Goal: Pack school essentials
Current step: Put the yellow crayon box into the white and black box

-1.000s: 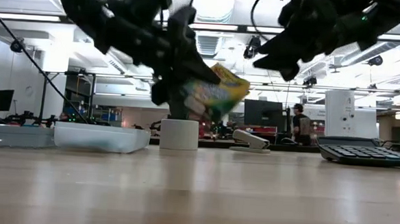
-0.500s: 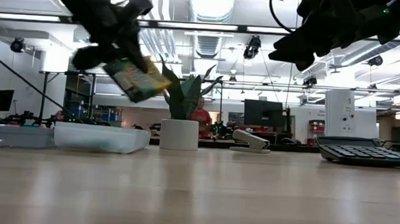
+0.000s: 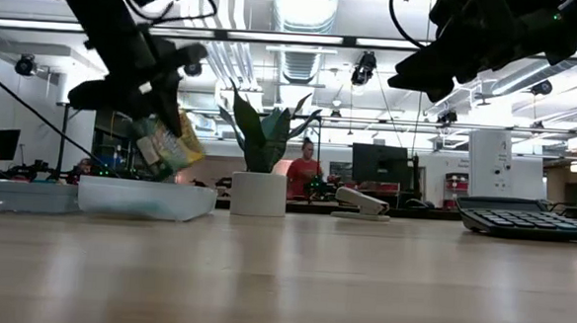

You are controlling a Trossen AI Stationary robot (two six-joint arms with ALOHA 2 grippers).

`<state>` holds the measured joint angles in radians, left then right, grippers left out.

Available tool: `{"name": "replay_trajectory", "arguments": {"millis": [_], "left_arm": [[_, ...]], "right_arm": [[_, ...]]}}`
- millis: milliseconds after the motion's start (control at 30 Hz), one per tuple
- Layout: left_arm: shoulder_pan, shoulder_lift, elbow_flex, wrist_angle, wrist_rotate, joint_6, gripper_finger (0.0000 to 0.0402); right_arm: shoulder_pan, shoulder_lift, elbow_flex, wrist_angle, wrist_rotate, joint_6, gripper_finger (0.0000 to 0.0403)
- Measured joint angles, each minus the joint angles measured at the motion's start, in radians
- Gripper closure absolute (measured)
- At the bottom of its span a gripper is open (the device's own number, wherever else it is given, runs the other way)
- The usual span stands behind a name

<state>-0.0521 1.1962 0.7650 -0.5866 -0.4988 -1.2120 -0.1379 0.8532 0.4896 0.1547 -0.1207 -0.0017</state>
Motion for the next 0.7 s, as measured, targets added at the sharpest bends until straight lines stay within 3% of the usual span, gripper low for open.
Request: {"name": "replay_trajectory", "arguments": {"millis": [300, 700], "left_arm": [[0.006, 0.086, -0.022, 0.011, -0.007, -0.062, 0.0334], [0.006, 0.066, -0.035, 0.034, -0.005, -0.060, 0.0333]], "right_arm": [[0.000, 0.000, 0.000, 0.000, 0.000, -0.002, 0.0202], [0.000, 0.000, 0.000, -0.001, 0.000, -0.002, 0.0202]]}}
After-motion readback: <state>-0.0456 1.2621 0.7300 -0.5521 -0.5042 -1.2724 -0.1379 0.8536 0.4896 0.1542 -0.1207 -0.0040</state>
